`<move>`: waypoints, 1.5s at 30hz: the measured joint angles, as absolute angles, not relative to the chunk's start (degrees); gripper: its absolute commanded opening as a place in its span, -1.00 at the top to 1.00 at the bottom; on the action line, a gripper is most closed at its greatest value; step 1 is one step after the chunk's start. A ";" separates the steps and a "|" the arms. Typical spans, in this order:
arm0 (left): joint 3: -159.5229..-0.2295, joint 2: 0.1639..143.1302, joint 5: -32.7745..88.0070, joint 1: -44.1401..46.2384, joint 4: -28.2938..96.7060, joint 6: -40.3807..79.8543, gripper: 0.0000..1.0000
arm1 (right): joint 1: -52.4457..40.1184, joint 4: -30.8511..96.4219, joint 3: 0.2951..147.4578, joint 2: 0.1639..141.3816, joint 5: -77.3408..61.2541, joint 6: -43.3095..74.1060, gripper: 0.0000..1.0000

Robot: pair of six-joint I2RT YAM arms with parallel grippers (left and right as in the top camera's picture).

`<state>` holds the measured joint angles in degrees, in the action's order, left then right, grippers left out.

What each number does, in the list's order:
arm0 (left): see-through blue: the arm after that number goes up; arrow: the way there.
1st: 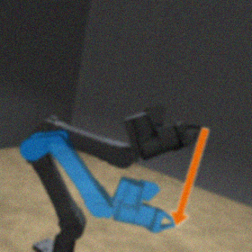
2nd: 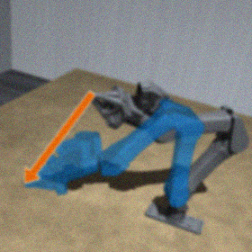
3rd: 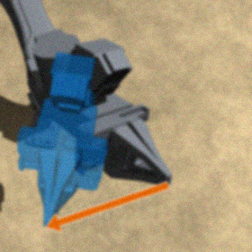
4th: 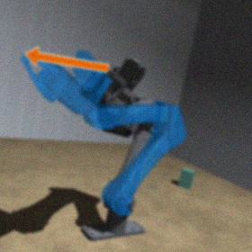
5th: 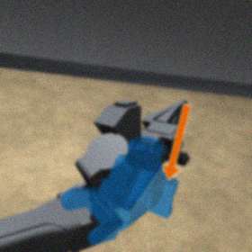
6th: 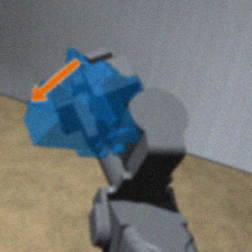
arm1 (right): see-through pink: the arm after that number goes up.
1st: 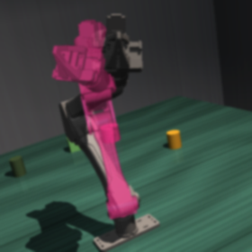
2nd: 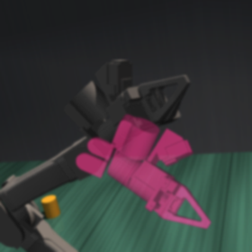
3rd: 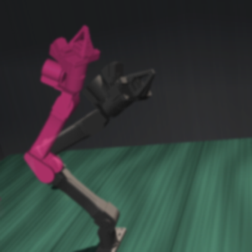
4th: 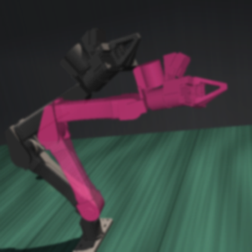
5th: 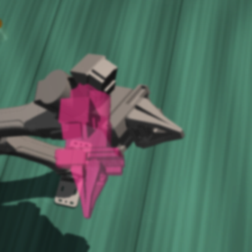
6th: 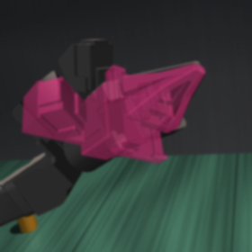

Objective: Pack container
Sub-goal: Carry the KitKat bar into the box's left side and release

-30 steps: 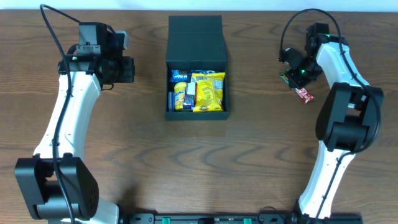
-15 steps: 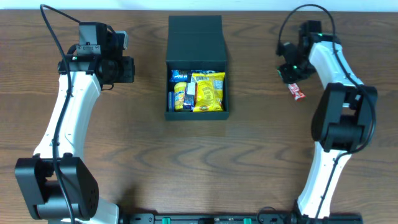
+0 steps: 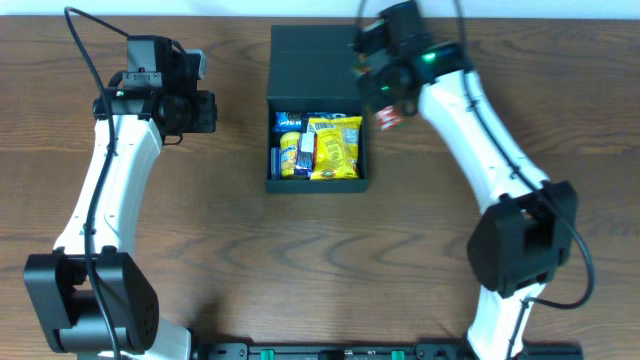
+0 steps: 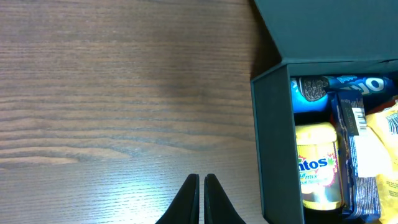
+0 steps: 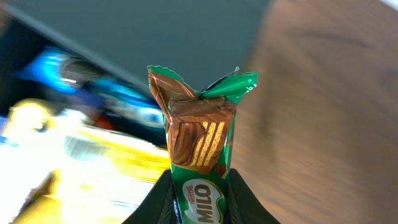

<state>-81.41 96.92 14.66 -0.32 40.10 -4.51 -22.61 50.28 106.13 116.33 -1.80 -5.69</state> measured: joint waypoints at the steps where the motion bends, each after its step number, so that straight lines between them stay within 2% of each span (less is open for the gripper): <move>1: -81.41 96.92 14.66 -0.32 40.10 -4.51 0.88 | -24.27 50.30 106.13 116.33 -1.76 -3.44 0.97; 9: -81.41 96.92 14.66 -0.32 40.10 -4.51 0.88 | -32.69 49.36 106.13 116.33 -1.91 15.27 0.98; 16: -81.41 96.92 14.66 -0.32 40.34 -4.51 0.88 | -35.64 46.37 106.13 117.30 -2.52 31.27 0.97; 28: -81.41 96.92 14.66 -0.32 40.51 -4.51 0.88 | -37.50 43.20 106.13 122.30 -3.36 39.09 0.95; 29: -81.41 96.92 14.66 -0.32 40.49 -4.51 0.87 | -37.52 43.20 106.13 122.43 -3.42 39.27 0.90; 31: -81.41 96.92 14.66 -0.32 40.49 -4.51 0.87 | -37.52 43.20 106.13 122.54 -3.44 39.51 0.49; 33: -81.41 96.92 14.66 -0.32 40.49 -4.51 0.86 | -37.52 43.13 106.13 122.54 -3.44 40.05 -0.14; 37: -81.41 96.92 14.66 -0.32 40.49 -4.51 0.86 | -37.54 43.07 106.13 122.54 -3.49 40.27 -0.62; 40: -81.41 96.92 14.66 -0.32 40.49 -4.51 0.85 | -37.52 43.03 106.13 122.54 -3.66 39.86 -0.72; 45: -81.41 96.92 14.66 -0.32 40.49 -4.51 0.84 | -37.23 43.13 106.13 122.54 -4.47 38.15 -0.72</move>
